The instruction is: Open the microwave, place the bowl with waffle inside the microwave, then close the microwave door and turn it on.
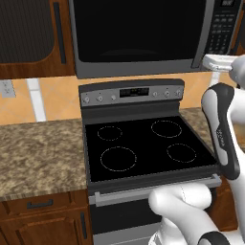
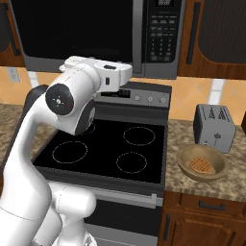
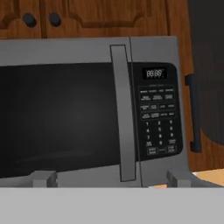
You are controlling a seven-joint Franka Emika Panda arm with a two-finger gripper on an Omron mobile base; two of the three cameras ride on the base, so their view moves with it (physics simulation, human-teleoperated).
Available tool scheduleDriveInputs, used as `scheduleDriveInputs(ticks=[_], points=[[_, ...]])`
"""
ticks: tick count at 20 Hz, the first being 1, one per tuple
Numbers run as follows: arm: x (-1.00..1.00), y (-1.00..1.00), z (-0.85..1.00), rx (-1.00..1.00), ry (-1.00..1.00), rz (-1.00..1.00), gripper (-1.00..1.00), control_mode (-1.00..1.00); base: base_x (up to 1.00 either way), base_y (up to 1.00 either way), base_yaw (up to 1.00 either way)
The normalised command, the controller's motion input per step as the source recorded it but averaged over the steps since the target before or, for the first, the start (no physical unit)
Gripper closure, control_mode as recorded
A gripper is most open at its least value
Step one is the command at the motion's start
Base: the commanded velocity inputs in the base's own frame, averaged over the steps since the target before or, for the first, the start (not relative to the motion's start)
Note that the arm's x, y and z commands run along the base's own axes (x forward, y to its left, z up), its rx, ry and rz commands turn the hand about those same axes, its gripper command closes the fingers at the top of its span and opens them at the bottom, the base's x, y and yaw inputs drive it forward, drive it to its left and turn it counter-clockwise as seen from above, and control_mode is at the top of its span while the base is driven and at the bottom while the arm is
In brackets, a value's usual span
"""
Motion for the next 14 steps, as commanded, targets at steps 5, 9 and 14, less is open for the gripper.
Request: scheduleDriveInputs(ticks=[5,9,14], points=[[0.15,-0.02,0.18,0.00,-0.06,0.00,-1.00,-1.00,0.00,0.00,0.00],[0.41,-0.01,0.00,0.00,0.00,0.00,-1.00,-1.00,0.00,0.00,0.00],[0.44,-0.06,0.00,0.00,0.00,0.00,-1.00,-1.00,0.00,0.00,0.00]])
